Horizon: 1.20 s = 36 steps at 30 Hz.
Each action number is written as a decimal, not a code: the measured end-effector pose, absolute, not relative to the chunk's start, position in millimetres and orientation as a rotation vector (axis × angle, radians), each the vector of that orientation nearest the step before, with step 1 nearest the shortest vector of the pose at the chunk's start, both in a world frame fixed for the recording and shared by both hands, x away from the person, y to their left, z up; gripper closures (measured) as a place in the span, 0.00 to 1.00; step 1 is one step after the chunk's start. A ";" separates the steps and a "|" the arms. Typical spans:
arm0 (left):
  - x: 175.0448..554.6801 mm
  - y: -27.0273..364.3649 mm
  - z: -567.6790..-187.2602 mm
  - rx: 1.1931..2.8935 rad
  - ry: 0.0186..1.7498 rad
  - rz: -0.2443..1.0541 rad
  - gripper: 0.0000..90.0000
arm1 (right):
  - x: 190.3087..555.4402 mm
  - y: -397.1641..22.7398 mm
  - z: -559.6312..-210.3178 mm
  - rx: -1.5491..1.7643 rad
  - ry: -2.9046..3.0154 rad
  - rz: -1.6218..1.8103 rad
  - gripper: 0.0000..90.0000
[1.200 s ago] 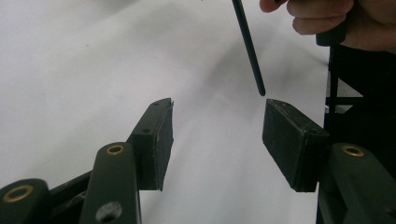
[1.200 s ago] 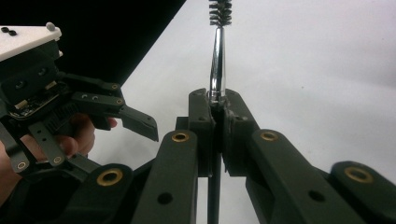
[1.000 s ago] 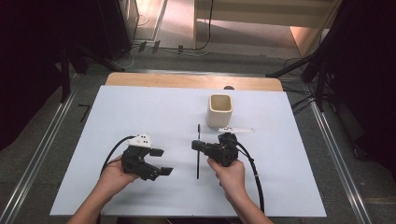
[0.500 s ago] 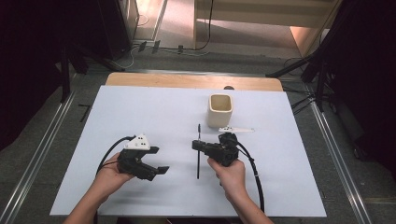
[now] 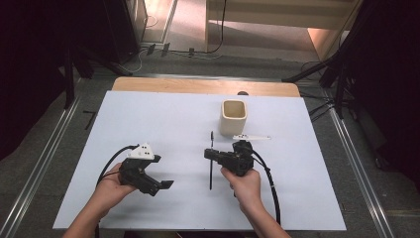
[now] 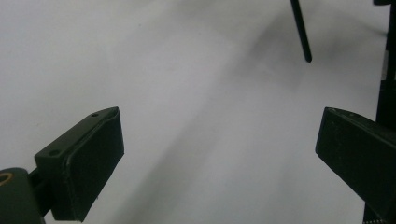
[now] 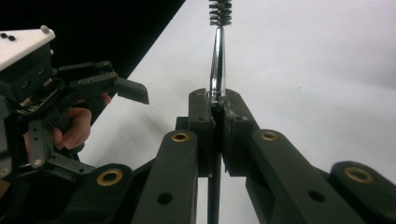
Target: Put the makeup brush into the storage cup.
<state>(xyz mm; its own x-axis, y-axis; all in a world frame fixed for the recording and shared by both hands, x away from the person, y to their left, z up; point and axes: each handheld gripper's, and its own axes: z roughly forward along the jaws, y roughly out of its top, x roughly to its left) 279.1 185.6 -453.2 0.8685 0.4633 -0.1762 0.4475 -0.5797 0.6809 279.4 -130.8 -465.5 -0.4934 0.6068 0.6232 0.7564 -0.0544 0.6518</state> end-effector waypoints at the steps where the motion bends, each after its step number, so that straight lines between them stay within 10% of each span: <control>1: 279.0 188.5 -455.7 2.268 0.653 0.016 0.01 | 279.9 -131.4 -465.7 -1.499 -2.063 -1.592 0.95; 36: 276.8 206.3 -458.3 2.252 0.630 0.053 0.02 | 285.7 -158.6 -456.6 -1.527 -2.093 -1.602 0.95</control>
<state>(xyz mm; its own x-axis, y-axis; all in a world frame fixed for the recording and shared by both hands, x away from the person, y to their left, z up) 276.8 206.3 -458.3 0.8763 0.4556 -0.1568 0.4231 -0.5719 0.7028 285.7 -158.6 -456.6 -0.4938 0.6375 0.5914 0.7376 -0.0532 0.6732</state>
